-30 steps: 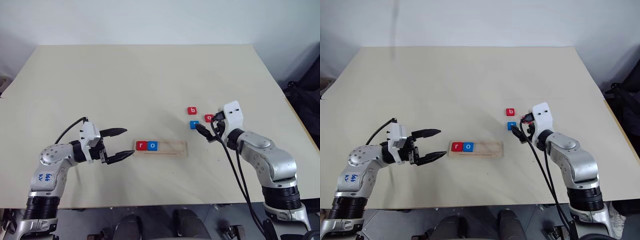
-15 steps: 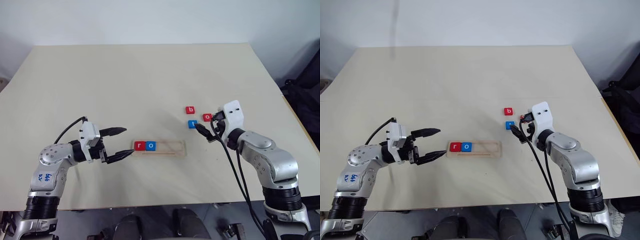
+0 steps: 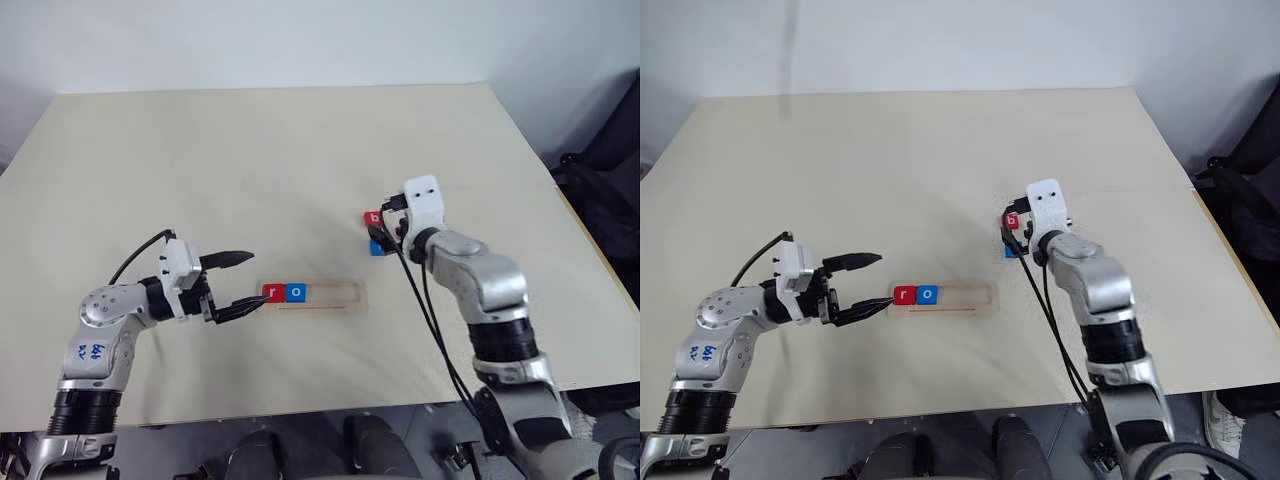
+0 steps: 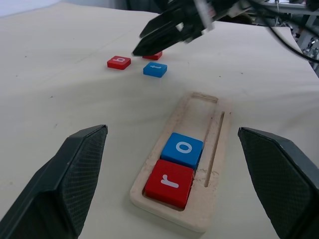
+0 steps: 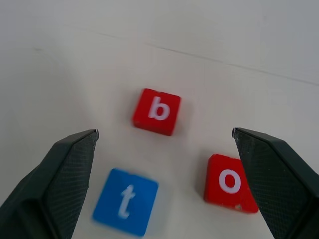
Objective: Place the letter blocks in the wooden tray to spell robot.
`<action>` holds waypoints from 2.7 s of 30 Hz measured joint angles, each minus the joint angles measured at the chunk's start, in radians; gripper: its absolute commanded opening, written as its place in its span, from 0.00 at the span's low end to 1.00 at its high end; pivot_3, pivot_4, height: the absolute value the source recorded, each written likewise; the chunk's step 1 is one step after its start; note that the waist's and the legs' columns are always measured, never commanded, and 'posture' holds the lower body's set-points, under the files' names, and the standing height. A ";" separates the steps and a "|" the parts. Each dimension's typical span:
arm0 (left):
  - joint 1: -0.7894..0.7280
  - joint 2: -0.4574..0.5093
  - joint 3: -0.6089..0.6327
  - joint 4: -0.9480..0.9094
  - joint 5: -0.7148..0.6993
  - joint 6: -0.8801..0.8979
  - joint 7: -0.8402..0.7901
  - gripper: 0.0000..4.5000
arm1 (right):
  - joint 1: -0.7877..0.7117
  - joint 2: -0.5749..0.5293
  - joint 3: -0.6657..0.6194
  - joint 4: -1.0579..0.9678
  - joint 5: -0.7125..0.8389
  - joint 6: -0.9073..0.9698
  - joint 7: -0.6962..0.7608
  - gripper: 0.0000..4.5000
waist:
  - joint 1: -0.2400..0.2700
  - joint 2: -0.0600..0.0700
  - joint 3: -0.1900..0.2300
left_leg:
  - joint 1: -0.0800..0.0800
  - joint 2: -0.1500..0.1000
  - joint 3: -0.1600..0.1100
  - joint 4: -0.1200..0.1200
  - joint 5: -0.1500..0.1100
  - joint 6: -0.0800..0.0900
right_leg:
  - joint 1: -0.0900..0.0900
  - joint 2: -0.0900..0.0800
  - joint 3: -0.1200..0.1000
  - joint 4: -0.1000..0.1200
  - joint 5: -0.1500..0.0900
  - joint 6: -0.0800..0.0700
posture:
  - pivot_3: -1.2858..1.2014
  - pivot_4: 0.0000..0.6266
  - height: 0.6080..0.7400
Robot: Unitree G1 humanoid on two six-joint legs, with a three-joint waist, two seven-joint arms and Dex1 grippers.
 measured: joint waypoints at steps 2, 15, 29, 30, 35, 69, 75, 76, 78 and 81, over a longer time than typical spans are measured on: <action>-0.001 0.000 -0.001 0.000 0.000 0.000 0.000 0.99 | -0.027 0.042 -0.003 0.076 -0.018 -0.034 -0.023 1.00 | -0.008 0.000 0.000 | 0.000 0.000 0.000 0.000 0.000 0.000 | 0.000 0.000 0.000 0.000 0.000 0.000 | 0.52 0.24 1.00; -0.002 -0.001 -0.001 -0.001 0.000 0.000 0.004 1.00 | -0.151 0.192 -0.044 0.332 -0.060 -0.158 -0.117 0.91 | -0.040 0.000 0.000 | 0.000 0.001 0.000 -0.001 0.001 -0.001 | -0.001 0.000 0.000 0.003 0.000 0.000 | 0.52 0.24 1.00; -0.012 -0.001 -0.005 0.000 0.000 0.000 0.001 1.00 | -0.126 0.211 -0.050 0.248 -0.037 -0.136 -0.052 0.34 | -0.041 0.002 0.001 | -0.001 0.001 -0.001 -0.002 0.001 -0.001 | -0.001 0.000 -0.001 0.003 0.000 0.000 | 0.52 0.24 1.00; -0.017 -0.001 -0.008 0.002 0.000 0.000 -0.001 1.00 | -0.119 0.194 -0.049 0.187 -0.022 -0.106 -0.032 0.34 | -0.041 0.002 0.001 | -0.002 0.001 -0.001 -0.002 0.001 -0.001 | -0.001 -0.001 -0.001 0.003 0.000 0.000 | 0.52 0.24 1.00; -0.042 -0.001 -0.029 0.022 0.001 0.000 -0.025 1.00 | -0.039 0.067 -0.076 -0.200 0.049 0.108 0.042 0.34 | -0.034 0.002 0.001 | -0.003 0.001 -0.002 -0.002 0.001 -0.001 | -0.001 -0.003 -0.002 0.002 0.000 0.000 | 0.52 0.24 1.00; -0.117 0.032 -0.090 0.117 0.002 -0.006 -0.162 1.00 | 0.806 -0.392 -0.404 -0.673 0.211 -0.185 0.662 1.00 | 0.018 -0.001 0.002 | 0.001 0.000 -0.003 -0.002 -0.001 -0.002 | 0.005 0.011 0.005 -0.009 0.001 0.001 | 0.52 0.24 1.00; -0.072 0.040 -0.070 0.075 0.000 0.006 -0.151 1.00 | 0.890 -0.566 -0.426 -0.340 0.169 -0.651 1.038 1.00 | 0.016 -0.003 0.004 | 0.008 0.000 -0.002 0.000 -0.003 0.001 | 0.014 0.010 0.007 -0.014 0.002 0.003 | 0.52 0.24 1.00; -0.071 0.040 -0.070 0.071 0.000 0.011 -0.147 1.00 | 0.869 -0.570 -0.425 -0.305 0.170 -0.673 1.054 1.00 | 0.016 -0.003 0.004 | 0.008 0.000 -0.002 0.000 -0.003 0.001 | 0.014 0.010 0.007 -0.014 0.002 0.003 | 0.52 0.24 1.00; -0.061 0.040 -0.066 0.051 -0.002 0.022 -0.139 1.00 | 0.814 -0.583 -0.395 -0.237 0.170 -0.719 1.092 1.00 | 0.016 -0.002 0.004 | 0.008 0.000 -0.002 0.000 -0.003 0.001 | 0.014 0.010 0.007 -0.013 0.002 0.003 | 0.52 0.24 1.00; -0.048 0.040 -0.061 0.033 -0.010 0.033 -0.129 1.00 | 0.723 -0.601 -0.326 -0.154 0.159 -0.774 1.140 1.00 | 0.018 -0.001 0.005 | 0.008 0.000 -0.003 0.001 -0.003 0.000 | 0.014 0.010 0.007 -0.012 0.002 0.003 | 0.52 0.24 1.00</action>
